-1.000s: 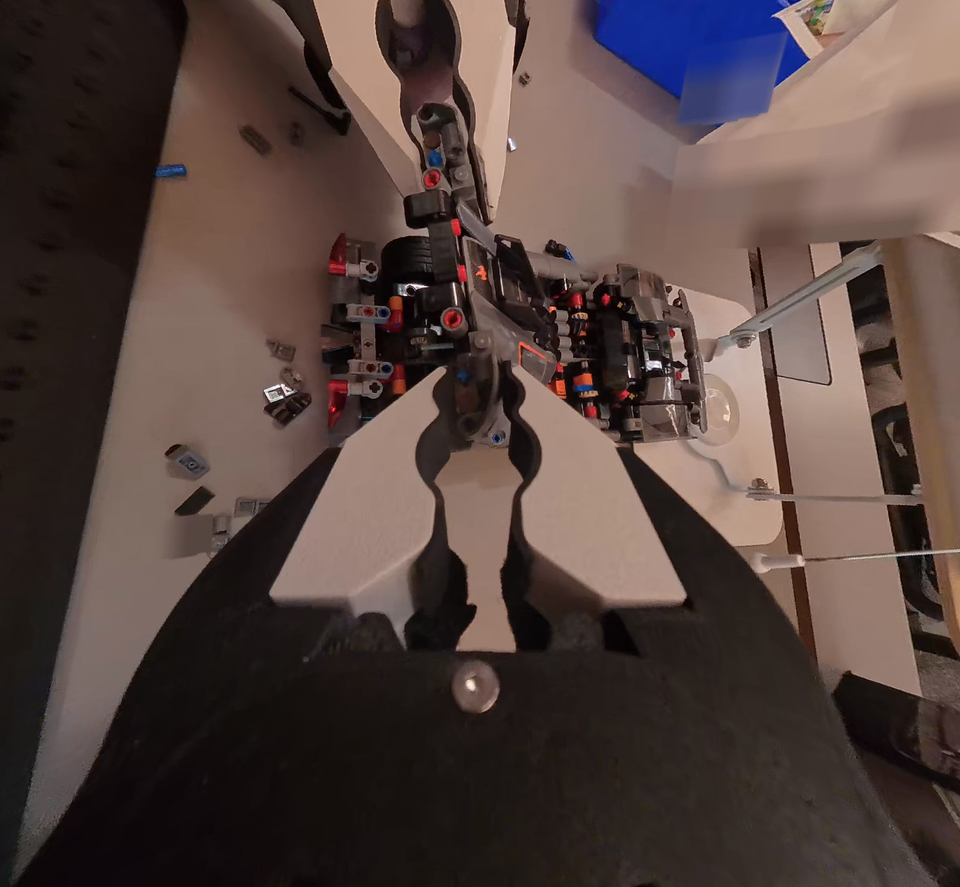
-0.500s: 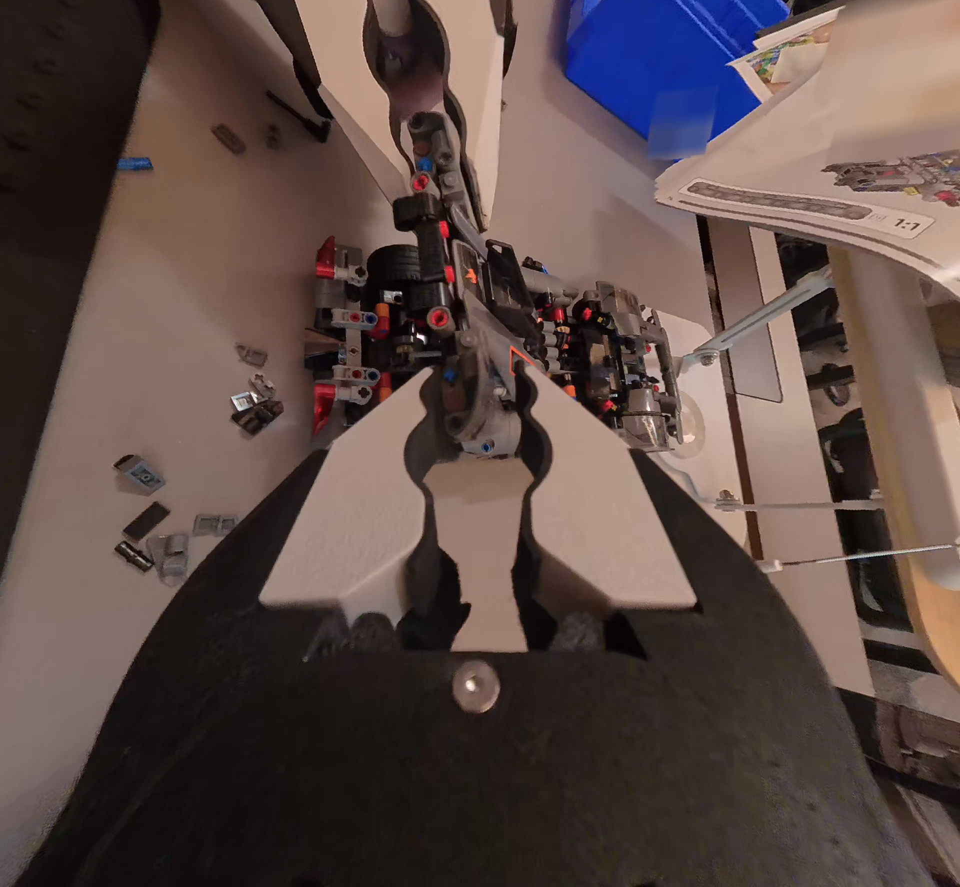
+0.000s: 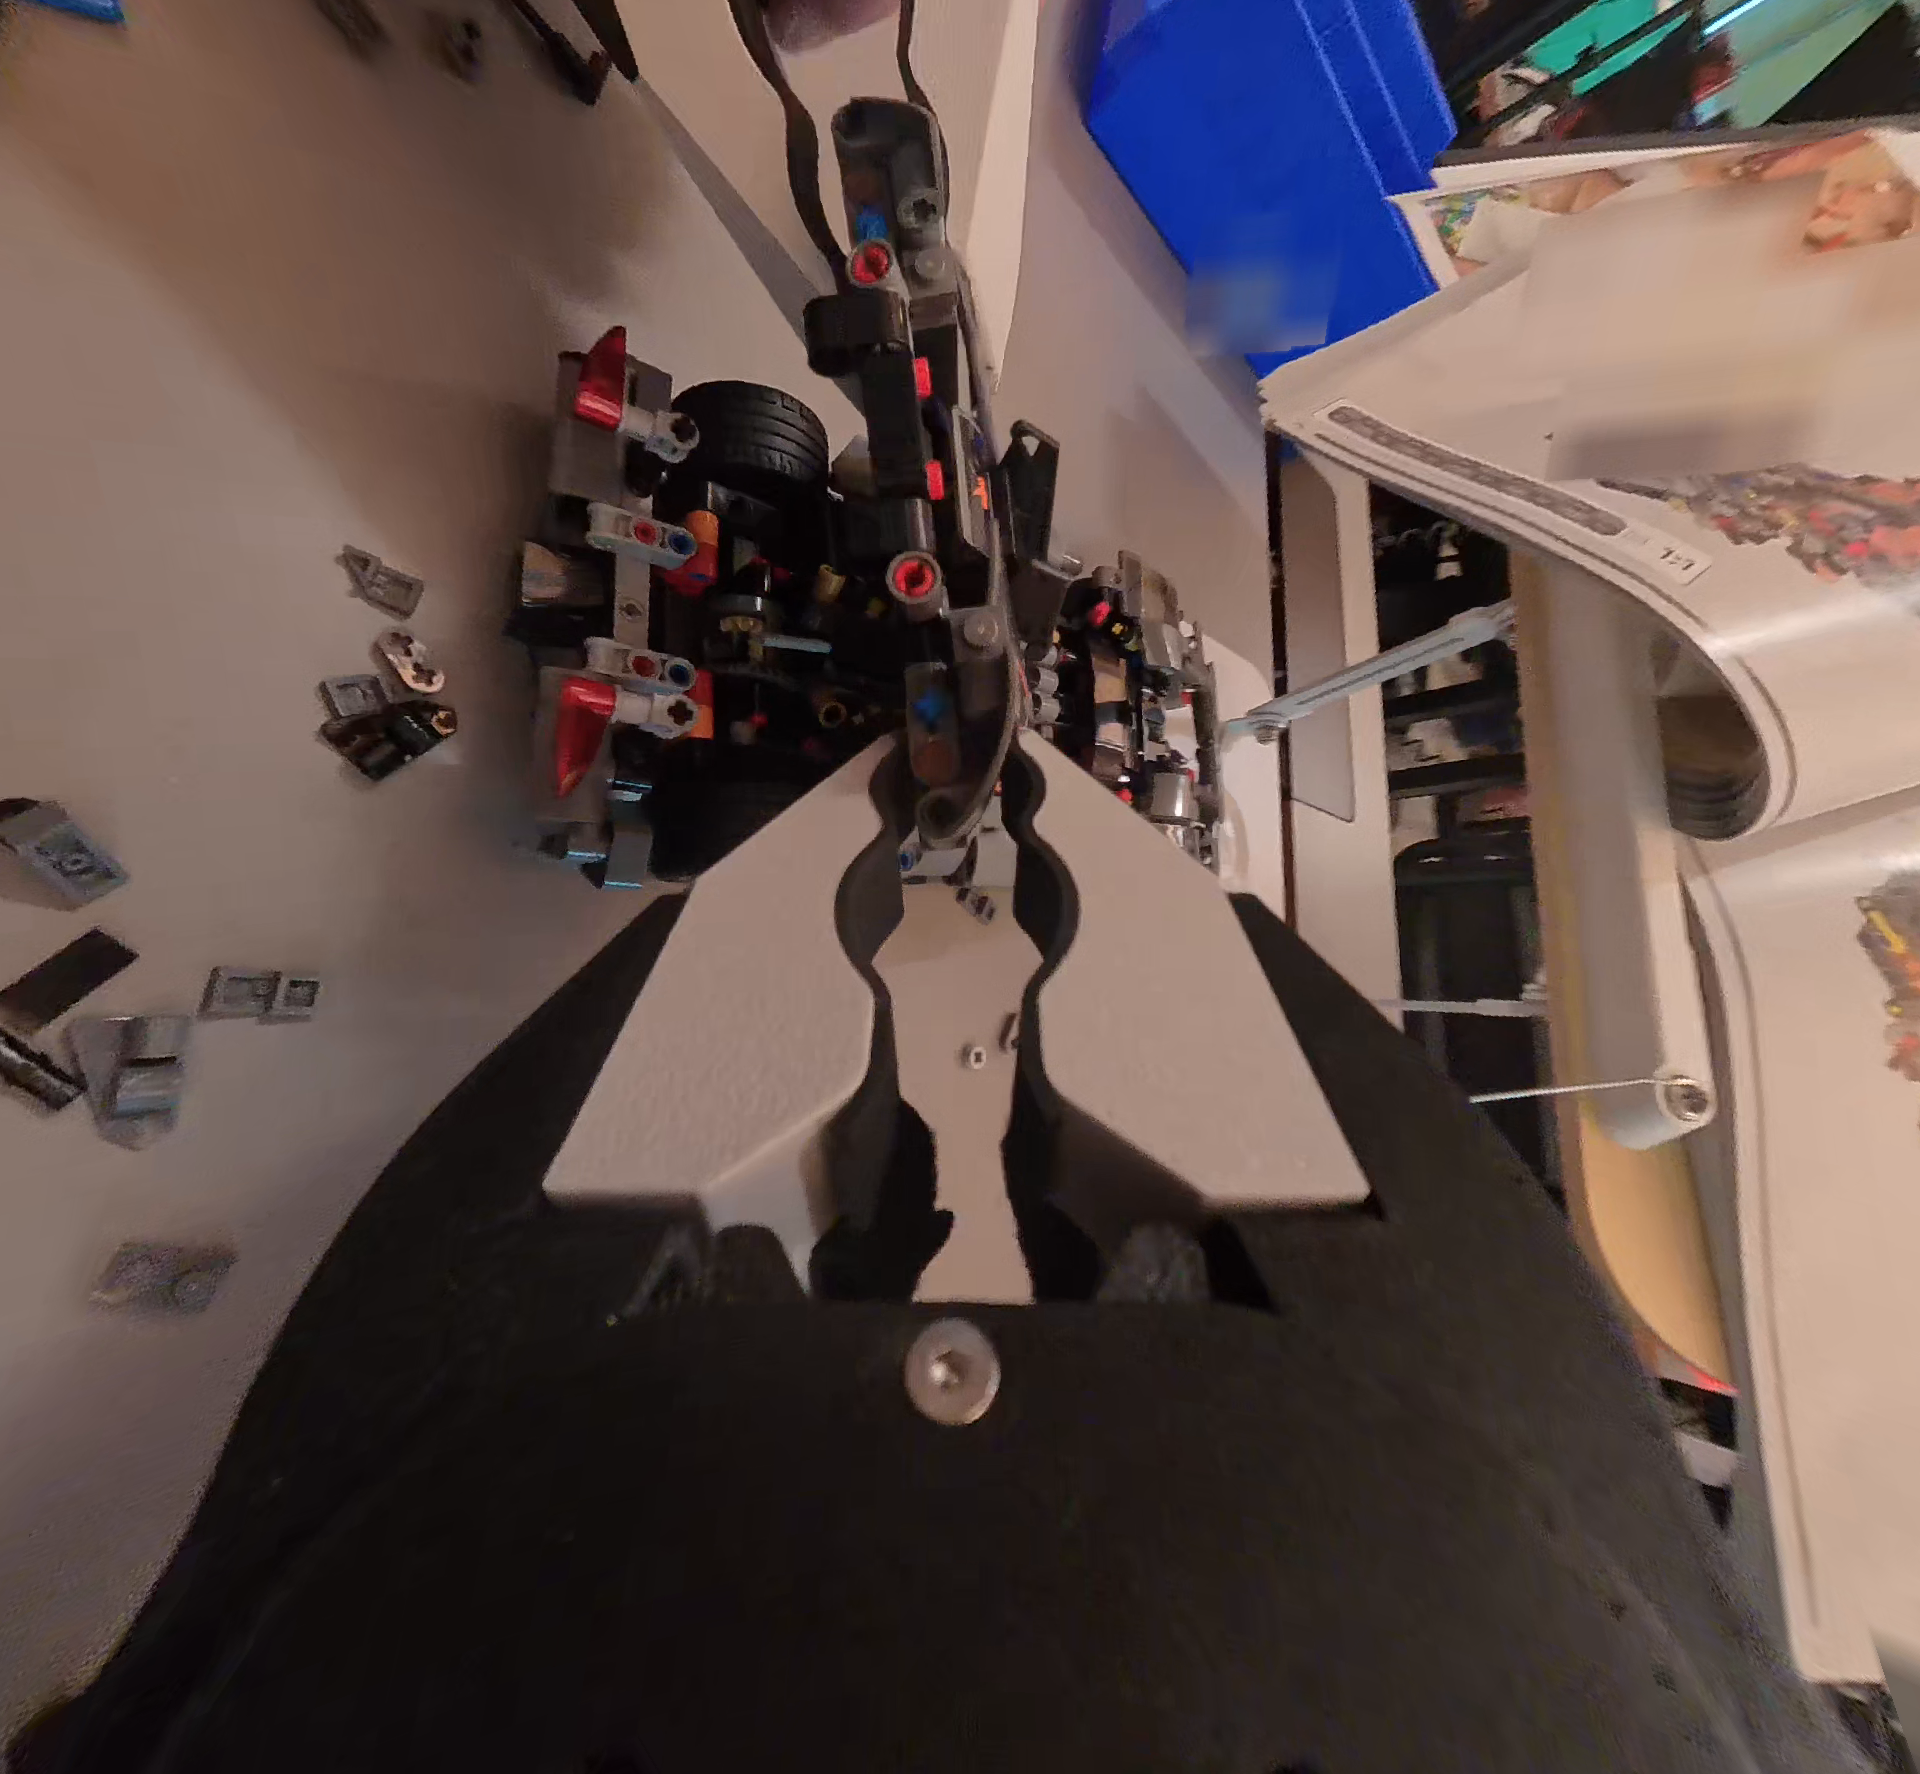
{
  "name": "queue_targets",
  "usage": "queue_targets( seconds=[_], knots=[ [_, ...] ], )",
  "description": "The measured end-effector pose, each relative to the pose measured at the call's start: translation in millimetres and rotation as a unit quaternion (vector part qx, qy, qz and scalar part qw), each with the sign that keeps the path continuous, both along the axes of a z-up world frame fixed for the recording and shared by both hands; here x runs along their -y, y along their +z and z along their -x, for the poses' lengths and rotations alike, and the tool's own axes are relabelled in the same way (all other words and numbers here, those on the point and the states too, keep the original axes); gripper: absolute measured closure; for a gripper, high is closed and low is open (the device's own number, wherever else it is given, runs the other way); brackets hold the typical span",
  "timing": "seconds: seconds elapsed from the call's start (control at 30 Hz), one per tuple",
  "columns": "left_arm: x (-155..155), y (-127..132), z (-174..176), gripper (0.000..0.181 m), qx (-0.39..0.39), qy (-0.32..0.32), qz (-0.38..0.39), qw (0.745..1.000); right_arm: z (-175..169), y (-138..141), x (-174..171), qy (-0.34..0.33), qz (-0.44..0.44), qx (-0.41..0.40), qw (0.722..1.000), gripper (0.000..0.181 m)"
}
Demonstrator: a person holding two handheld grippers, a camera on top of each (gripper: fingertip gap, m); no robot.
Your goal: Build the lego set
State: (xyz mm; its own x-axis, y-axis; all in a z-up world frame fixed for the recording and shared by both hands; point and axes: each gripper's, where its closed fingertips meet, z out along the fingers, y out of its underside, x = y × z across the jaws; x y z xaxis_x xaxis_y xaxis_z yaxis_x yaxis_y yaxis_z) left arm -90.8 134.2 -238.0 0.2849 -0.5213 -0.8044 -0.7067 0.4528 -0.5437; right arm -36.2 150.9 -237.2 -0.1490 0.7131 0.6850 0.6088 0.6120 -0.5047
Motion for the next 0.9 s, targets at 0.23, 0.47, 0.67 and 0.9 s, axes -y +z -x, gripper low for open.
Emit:
queue_targets(
  seconds=[0.23,0.47,0.67,0.9],
  knots=[
    [3.0,-2.0,2.9,0.167,-0.059,0.029,-0.076,0.995,-0.4,-2.3,6.2,0.006,-0.05,-0.013,0.999,0.168],
    [2.3,-3.2,4.9,0.168,-0.071,0.033,-0.087,0.993,-0.2,-2.0,9.5,0.007,-0.089,-0.018,0.996,0.168],
    [4.8,-7.2,5.1,0.168,-0.08,0.026,-0.078,0.993,-0.1,-4.3,14.4,0.011,-0.089,-0.019,0.996,0.169],
    [7.7,-12.3,3.3,0.168,-0.105,0.028,-0.094,0.99,-2.8,-13.5,15.3,0.013,-0.062,-0.008,0.998,0.165]
  ],
)
